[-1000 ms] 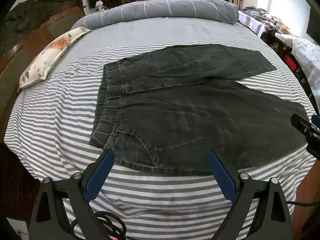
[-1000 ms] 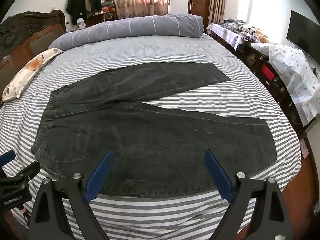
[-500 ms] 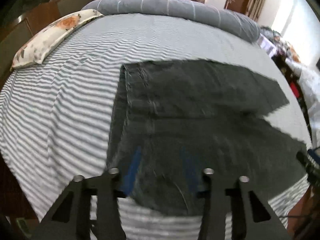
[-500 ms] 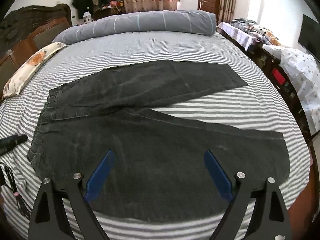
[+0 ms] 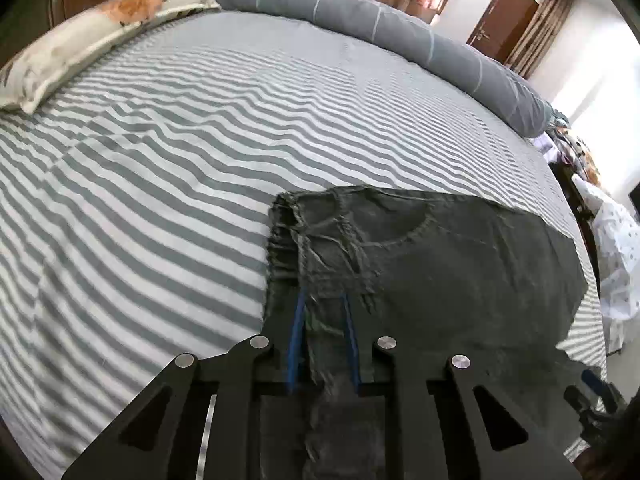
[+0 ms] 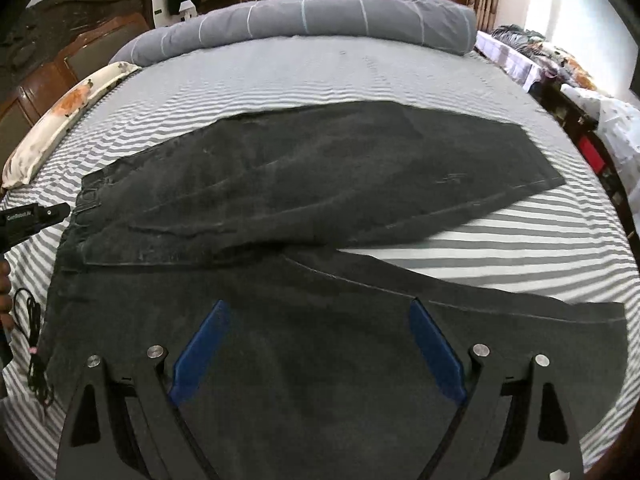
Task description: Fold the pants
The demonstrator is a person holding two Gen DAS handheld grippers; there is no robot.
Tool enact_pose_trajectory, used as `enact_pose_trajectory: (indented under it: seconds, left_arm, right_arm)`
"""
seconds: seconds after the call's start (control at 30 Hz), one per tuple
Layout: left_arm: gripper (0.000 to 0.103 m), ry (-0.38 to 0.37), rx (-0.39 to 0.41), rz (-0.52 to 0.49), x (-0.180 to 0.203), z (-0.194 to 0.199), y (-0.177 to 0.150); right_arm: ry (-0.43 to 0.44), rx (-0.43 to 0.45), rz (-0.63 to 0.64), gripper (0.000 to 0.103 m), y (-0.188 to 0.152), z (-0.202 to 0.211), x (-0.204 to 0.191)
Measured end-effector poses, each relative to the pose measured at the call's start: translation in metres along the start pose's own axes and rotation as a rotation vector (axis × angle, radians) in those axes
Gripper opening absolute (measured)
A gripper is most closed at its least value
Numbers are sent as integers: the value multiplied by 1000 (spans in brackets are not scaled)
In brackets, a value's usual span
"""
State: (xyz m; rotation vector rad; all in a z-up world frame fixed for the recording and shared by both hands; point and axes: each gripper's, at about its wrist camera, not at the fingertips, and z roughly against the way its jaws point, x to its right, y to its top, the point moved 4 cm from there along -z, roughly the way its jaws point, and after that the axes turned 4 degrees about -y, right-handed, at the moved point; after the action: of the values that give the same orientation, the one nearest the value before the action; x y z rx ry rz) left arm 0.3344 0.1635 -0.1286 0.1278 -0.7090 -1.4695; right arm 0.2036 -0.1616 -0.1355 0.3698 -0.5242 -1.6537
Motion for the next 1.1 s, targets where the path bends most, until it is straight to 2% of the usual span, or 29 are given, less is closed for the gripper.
enact_pose_trajectory:
  seconds: [0.13,0.33,0.53,0.67,0.9,1.1]
  left_arm:
    - [17,-31,-18,14,-7,-18,4]
    - [17,-67,-13,35,-9,-32,16]
    - [19,-60,-20,46,-9,-42,28]
    - [20,-82,-17,98,-12,-38,30]
    - [21,-104,-39,61,-14,-17,5]
    - [22,-127,-45,98,-14,-24,13]
  right_arm:
    - [3,-25,4,87,5,-26,-13]
    - [5,-32,18,87,9,-44,-24]
    - [0,-28,39,87,10,-50,-29]
    - [-7,-25,48,87,15,-54,-30]
    - [-8,-1,79,87,28,-56,-33]
    - [-19,31,100,87,55,-66,-35]
